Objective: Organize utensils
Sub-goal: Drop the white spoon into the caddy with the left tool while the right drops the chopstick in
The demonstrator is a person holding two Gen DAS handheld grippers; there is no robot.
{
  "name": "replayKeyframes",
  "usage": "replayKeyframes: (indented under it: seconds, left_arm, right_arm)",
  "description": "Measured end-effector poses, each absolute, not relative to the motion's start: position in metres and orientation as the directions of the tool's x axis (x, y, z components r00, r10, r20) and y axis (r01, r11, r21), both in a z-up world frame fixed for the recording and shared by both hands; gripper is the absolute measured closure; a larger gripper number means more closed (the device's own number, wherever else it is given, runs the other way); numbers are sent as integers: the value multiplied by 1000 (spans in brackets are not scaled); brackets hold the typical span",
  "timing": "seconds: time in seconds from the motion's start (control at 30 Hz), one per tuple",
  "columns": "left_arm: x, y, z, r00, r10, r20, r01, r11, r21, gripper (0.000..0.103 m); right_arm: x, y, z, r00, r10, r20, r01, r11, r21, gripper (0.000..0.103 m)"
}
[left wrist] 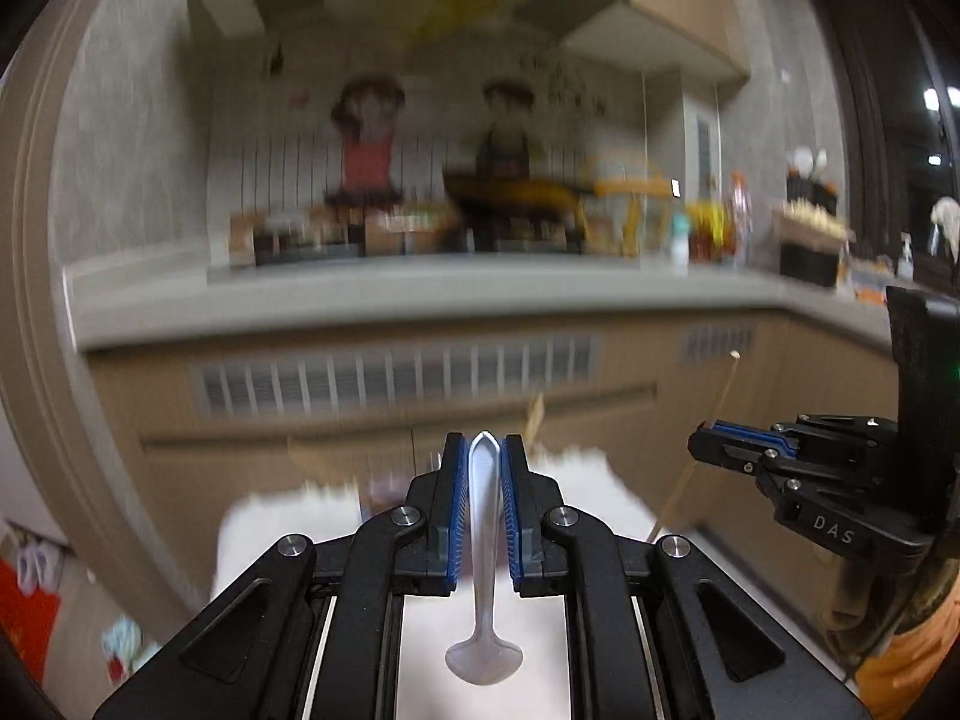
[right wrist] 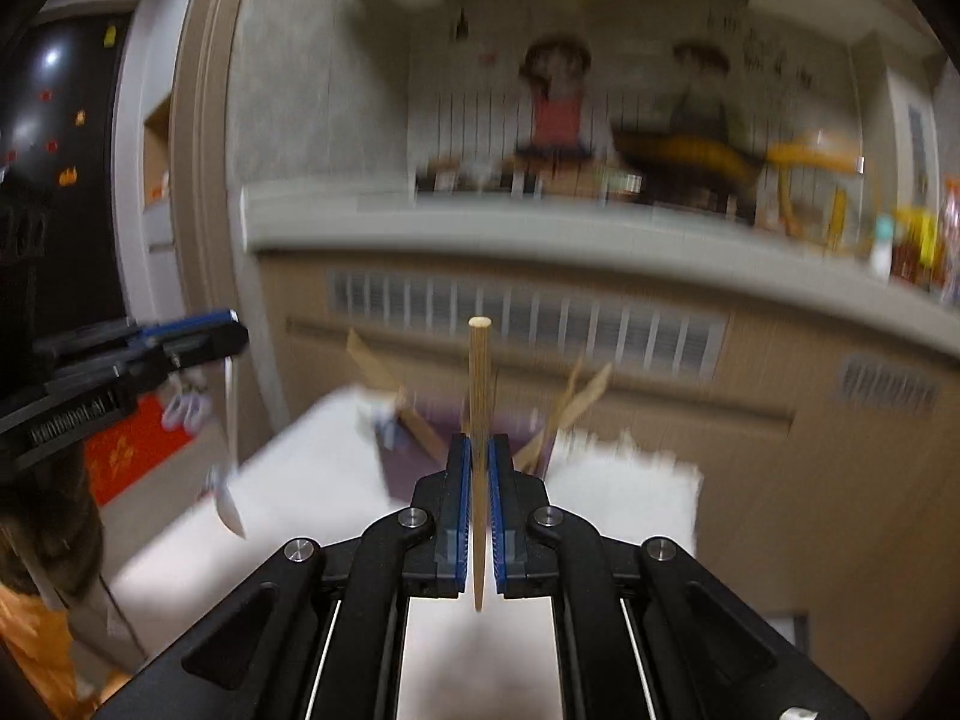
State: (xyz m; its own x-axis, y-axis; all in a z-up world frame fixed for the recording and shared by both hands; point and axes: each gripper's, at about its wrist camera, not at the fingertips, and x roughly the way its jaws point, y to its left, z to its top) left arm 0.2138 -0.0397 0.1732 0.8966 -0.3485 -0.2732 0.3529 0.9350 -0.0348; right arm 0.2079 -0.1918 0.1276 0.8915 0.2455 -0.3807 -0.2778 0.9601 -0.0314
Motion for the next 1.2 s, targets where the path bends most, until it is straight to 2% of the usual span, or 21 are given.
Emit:
replayKeyframes:
  seconds: [0.13, 0.27, 0.4, 0.5, 0.87, 1.03, 1.2]
  left_arm:
    - [243, -38, 212, 928, -338, -155, 339, 940, -17, 91]
    - [269, -33, 229, 946, -318, -70, 318, 948, -9, 91]
    - [302, -28, 223, 956, -293, -10, 293, 956, -21, 91]
    - [332, -27, 207, 954, -297, -43, 295, 954, -58, 91]
    - [428, -34, 98, 911, -301, -281, 270, 952, -145, 91]
    - [452, -38, 43, 860, -316, -401, 257, 947, -194, 91]
    - [459, -43, 11, 825, -311, -472, 234, 948, -217, 90]
  right_arm:
    - [238, -191, 190, 936, 231, -267, -249, 968, -35, 97]
    - [269, -191, 225, 960, 214, -179, -221, 975, -23, 97]
    - [305, -185, 222, 964, 202, -174, -208, 978, -18, 97]
    - [334, -180, 204, 959, 184, -215, -194, 981, -23, 97]
    - [413, -171, 102, 886, 179, -427, -201, 979, -8, 97]
    - [434, -167, 60, 829, 200, -522, -220, 975, 24, 97]
    - [452, -168, 17, 759, 219, -614, -219, 973, 76, 96]
